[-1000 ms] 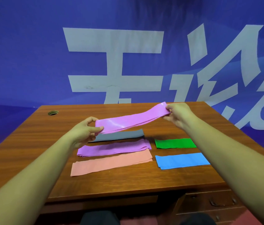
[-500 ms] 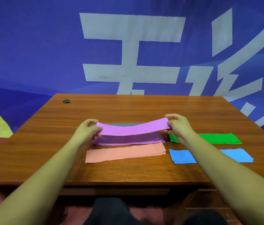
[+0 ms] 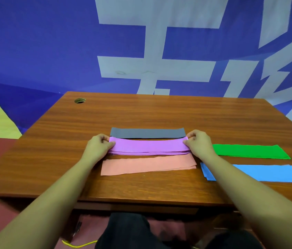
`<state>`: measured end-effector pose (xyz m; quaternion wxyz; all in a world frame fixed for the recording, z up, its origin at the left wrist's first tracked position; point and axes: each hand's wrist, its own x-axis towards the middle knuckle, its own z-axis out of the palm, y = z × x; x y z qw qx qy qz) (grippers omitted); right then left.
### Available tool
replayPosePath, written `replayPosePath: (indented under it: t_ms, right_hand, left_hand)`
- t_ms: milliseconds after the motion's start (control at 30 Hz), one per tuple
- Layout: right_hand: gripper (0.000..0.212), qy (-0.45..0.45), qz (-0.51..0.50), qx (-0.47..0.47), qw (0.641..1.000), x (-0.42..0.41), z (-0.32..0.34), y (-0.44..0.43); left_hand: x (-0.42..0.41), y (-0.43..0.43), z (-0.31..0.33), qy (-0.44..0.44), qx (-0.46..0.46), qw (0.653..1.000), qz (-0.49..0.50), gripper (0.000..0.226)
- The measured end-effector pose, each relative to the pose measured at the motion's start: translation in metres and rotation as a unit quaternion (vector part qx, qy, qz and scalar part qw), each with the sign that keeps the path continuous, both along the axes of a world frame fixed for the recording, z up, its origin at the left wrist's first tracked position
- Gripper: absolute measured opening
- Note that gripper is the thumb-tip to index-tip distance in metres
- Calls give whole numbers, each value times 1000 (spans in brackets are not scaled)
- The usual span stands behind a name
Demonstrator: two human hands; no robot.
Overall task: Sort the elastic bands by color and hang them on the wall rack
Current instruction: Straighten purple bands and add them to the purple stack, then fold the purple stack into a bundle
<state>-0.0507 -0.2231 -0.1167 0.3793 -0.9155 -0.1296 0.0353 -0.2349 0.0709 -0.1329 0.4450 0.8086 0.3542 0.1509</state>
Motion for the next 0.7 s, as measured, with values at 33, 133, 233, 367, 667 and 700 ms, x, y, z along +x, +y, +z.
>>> replayPosePath:
  t_ms: [33, 133, 233, 367, 667, 700]
  right_hand:
    - [12, -11, 4, -10, 1000, 0, -3, 1]
    - [16, -42, 16, -40, 998, -1, -11, 4]
    - [23, -80, 27, -37, 996, -2, -16, 5]
    - [24, -99, 42, -70, 992, -5, -24, 5]
    - [33, -221, 232, -117, 940, -49, 2, 44]
    - [31, -193, 282, -117, 933, -57, 2, 50]
  left_hand:
    - [0, 0, -1, 2, 10, 1000, -2, 9]
    - [1, -1, -2, 8, 31, 999, -1, 8]
    - [2, -2, -3, 24, 44, 999, -10, 10]
    - [4, -5, -6, 47, 53, 997, -9, 19]
    - [14, -8, 5, 159, 77, 984, 0, 32]
    - [16, -9, 8, 172, 73, 982, 10, 32]
